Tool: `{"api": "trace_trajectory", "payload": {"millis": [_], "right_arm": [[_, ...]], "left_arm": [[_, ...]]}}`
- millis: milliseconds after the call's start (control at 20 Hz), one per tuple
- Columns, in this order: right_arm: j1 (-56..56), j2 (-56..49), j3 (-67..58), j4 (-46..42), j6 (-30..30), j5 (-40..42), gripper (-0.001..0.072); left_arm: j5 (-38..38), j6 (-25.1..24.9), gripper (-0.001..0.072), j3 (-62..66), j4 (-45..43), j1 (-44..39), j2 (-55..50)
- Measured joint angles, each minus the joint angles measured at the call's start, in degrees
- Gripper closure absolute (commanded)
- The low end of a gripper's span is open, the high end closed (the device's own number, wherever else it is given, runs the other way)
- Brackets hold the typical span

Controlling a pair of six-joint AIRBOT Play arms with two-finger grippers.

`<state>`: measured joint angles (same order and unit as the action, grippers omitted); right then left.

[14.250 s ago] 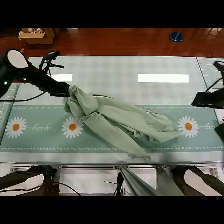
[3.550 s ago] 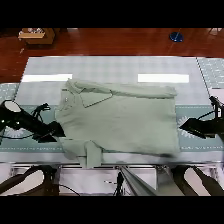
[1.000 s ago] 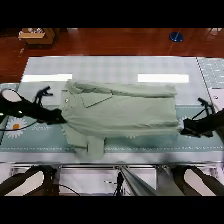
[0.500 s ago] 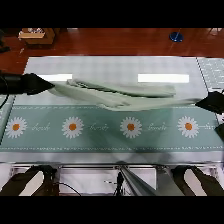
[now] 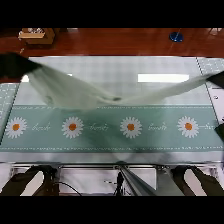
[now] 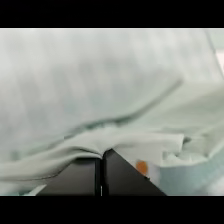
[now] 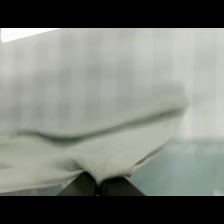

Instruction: Fold the shirts.

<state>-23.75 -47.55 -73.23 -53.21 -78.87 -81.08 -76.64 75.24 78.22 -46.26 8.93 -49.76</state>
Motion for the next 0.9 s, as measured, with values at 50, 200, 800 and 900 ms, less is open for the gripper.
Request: {"api": "trace_trajectory", "payload": {"millis": [50,200,800,900], "right_arm": [[0.0,0.0,-3.39,0.74,0.02,1.22,0.0687],[0.0,0.0,-16.2,1.92,-0.02,4.79,0.0688],[0.0,4.55,-49.35,-8.72,-6.27,4.57,0.0688],[0.0,6.45,-49.96,-10.36,-6.58,-0.35,0.0688]], "left_arm": [[1.66,-0.02,0.0681,4.44,0.02,0.0,0.22],[5.33,-0.07,0.0681,18.49,0.2,0.0,0.63],[3.82,6.82,0.0684,42.8,-10.21,0.0,12.63],[-0.13,9.46,0.0683,43.08,-12.76,0.0,15.32]]}}
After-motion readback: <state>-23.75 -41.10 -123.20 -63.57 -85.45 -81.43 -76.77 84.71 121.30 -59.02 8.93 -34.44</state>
